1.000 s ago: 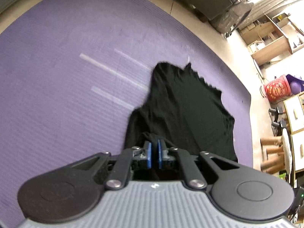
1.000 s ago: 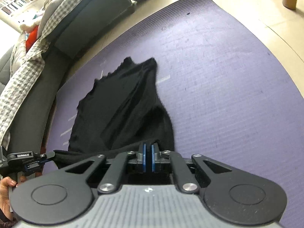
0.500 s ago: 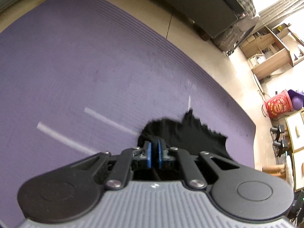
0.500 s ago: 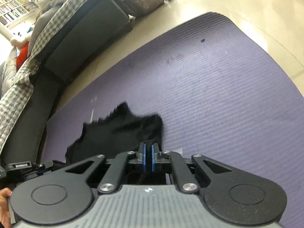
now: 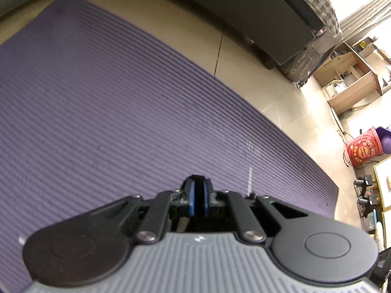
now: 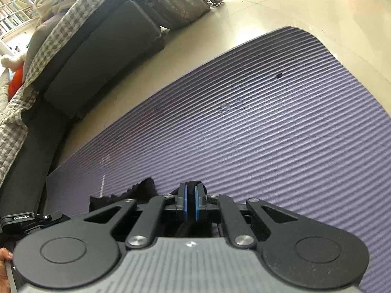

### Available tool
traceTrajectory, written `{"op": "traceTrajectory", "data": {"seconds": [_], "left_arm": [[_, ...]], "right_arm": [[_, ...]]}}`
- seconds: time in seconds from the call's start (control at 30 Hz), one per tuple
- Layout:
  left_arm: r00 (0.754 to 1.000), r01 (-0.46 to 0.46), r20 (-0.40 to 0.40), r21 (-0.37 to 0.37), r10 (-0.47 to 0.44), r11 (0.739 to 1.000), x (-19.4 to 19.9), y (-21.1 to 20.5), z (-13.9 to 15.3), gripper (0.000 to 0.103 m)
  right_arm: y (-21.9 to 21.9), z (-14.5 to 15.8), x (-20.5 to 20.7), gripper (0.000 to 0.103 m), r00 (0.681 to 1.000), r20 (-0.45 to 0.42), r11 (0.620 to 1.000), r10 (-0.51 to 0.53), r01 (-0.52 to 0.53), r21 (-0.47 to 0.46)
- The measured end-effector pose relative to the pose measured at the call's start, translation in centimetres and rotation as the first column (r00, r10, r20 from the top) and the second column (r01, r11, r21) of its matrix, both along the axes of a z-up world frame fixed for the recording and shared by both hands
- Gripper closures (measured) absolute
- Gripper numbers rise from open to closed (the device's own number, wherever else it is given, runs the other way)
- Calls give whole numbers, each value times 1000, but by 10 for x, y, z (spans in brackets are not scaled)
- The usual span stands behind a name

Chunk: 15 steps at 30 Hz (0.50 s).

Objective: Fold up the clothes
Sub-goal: 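Grasp the hem with both tools and fold it up over the collar, then lay the folded hem at the collar and open both tools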

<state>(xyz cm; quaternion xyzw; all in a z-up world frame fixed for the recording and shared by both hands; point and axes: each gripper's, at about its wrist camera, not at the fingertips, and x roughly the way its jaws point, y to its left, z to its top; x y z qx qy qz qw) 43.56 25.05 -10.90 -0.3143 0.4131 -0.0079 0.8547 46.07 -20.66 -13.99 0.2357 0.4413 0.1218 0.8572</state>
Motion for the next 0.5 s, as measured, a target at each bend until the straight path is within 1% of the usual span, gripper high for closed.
{"op": "traceTrajectory", "data": {"seconds": [0.1,0.13,0.17,0.2,0.23,0.27,0.3,0.4,0.47,0.5], "left_arm": [[1000,-3,-10,35,3,999,7,0,-5,97],[1000,13,-13,49,-12,999,7,-1,-5,96],[999,28,-16,63,-27,998,6,-1,-6,94],[999,44,-19,76,-42,996,6,-2,-6,85],[998,59,-22,89,-57,994,5,-3,-6,79],[998,65,-21,94,-64,993,5,-3,-6,67],[997,71,-22,99,-69,993,3,-2,-7,59],[996,85,-15,110,-84,990,-2,2,-9,58],[993,114,7,111,-116,987,-5,3,-11,58],[990,136,19,124,-139,983,-6,1,-11,58]], "right_arm": [[0,-6,5,97,1000,-6,1000,-16,16,-13],[1,-7,5,90,1000,-4,1000,-18,18,-20],[2,-7,5,80,1000,3,999,-22,22,-36],[3,-6,4,76,1000,11,999,-22,23,-49],[3,-5,3,71,1000,21,998,-18,19,-60],[5,-2,1,66,999,43,996,-2,5,-87],[7,0,-1,66,998,60,993,20,-13,-119],[8,4,-4,66,995,92,986,50,-34,-161],[11,4,-7,66,990,109,980,84,-62,-189],[14,4,-9,66,986,120,973,115,-88,-214]]}}
